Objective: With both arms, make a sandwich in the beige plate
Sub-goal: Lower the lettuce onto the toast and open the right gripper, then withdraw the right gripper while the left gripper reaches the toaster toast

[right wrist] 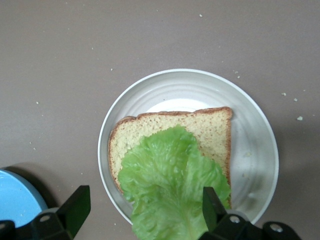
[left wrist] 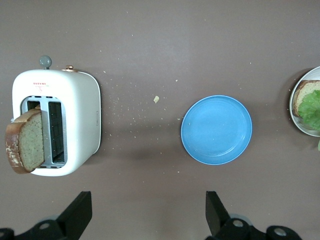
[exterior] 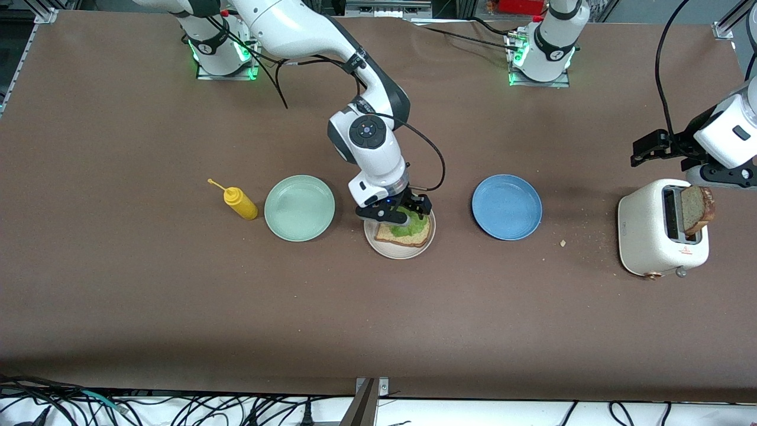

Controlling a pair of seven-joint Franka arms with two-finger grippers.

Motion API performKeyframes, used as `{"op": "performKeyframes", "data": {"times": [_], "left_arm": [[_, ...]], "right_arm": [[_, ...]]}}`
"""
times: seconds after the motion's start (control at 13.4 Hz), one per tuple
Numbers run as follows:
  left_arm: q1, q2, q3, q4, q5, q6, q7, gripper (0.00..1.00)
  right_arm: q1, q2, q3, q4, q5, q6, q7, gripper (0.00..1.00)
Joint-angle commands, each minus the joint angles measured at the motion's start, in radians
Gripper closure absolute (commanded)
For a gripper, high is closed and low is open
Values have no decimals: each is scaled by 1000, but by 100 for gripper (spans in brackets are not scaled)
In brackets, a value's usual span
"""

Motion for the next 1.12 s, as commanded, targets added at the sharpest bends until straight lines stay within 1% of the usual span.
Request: {"op": "performKeyframes", "data": {"times": [0.0,0.07,0.22,0.37,0.52,0.67,0.82,0.97,1.04], "left_arm": [[-6,-9,0,-3,19,-5,-10,0],[-6,-9,0,-3,19,-5,-10,0],[-4,-7,0,-4,24,-3,-2,0],[5,-3,1,-12,25,-2,0,0],[8,3,3,-16,31,1,0,0],[22,10,4,-16,66,9,1,0],[48,20,4,-26,74,38,10,0],[82,22,4,-58,73,87,64,0],[100,23,4,-73,73,119,91,0]], "right_arm": [[-3,-33,-26,10,-18,-101,-19,1],[-2,-48,-43,11,-18,-157,-51,1],[-3,-97,-96,11,-17,-284,-133,1],[-3,-153,-170,11,-17,-407,-217,1],[-3,-197,-243,10,-18,-557,-301,1],[-3,-245,-346,10,-15,-700,-444,1],[-3,-285,-428,10,-15,-760,-536,1],[-3,-318,-490,10,-15,-802,-608,1],[-3,-349,-527,10,-15,-860,-645,0]]}}
